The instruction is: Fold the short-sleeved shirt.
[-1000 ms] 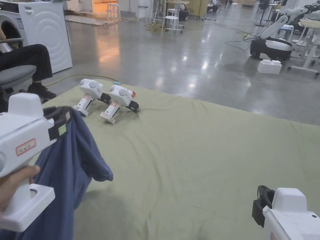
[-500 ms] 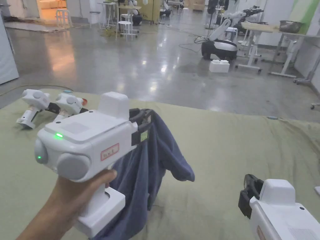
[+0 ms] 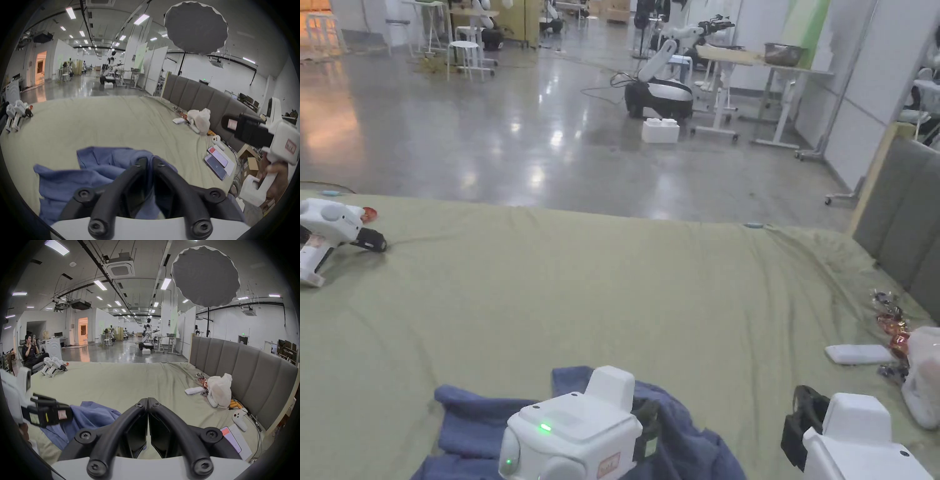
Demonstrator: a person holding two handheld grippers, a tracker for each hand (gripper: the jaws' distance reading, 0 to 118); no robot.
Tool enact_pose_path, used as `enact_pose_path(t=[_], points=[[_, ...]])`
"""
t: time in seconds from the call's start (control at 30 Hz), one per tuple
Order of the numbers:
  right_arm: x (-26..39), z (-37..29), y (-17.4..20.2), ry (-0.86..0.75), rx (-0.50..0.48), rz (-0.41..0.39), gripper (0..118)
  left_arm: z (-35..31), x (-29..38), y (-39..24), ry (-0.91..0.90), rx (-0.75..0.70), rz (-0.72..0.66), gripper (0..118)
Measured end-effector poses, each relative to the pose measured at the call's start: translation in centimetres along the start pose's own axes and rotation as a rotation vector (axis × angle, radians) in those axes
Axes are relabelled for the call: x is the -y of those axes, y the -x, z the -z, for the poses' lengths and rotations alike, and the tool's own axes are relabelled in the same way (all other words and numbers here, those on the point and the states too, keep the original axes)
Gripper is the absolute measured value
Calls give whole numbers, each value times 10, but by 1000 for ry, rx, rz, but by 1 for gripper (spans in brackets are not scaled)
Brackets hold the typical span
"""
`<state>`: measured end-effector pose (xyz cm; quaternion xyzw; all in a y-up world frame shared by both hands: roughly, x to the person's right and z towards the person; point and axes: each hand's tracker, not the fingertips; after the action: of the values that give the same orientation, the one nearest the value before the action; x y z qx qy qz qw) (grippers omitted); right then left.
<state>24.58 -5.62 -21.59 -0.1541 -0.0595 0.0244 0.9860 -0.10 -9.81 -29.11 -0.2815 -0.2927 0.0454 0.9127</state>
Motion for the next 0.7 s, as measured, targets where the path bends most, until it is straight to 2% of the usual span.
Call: enact_pose_path(t=[0.1,0.13,0.17,0.2,0.3,0.4,0.5,0.57,0.63,0.7], points=[[3,2,0,12,0,7,0,-9,9,4,-6,-7,-28,52],[2,2,3,12,-3,7,0,-15,9,6,-25,-22,-35,70],[2,3,6,13,-6,6,0,-21,6,31,-48,-42,-38,79],[1,4,10,9,-14,8,0,-29,4,37,-87,-74,-36,84],[-3,7,25,-6,-37,10,0,-56,-6,51,-167,-167,-40,84],[-10,11,45,-38,-61,0,0,-83,-11,69,-246,-280,-50,83],[-18,11,65,-82,-79,-3,0,-109,-16,83,-338,-409,-40,66],[-23,11,76,-118,-85,4,0,-125,-19,89,-374,-475,-35,63],[-27,10,86,-153,-97,13,0,-139,-19,95,-406,-530,-23,33],[-31,9,95,-175,-94,16,0,-149,-18,100,-416,-587,-7,15]])
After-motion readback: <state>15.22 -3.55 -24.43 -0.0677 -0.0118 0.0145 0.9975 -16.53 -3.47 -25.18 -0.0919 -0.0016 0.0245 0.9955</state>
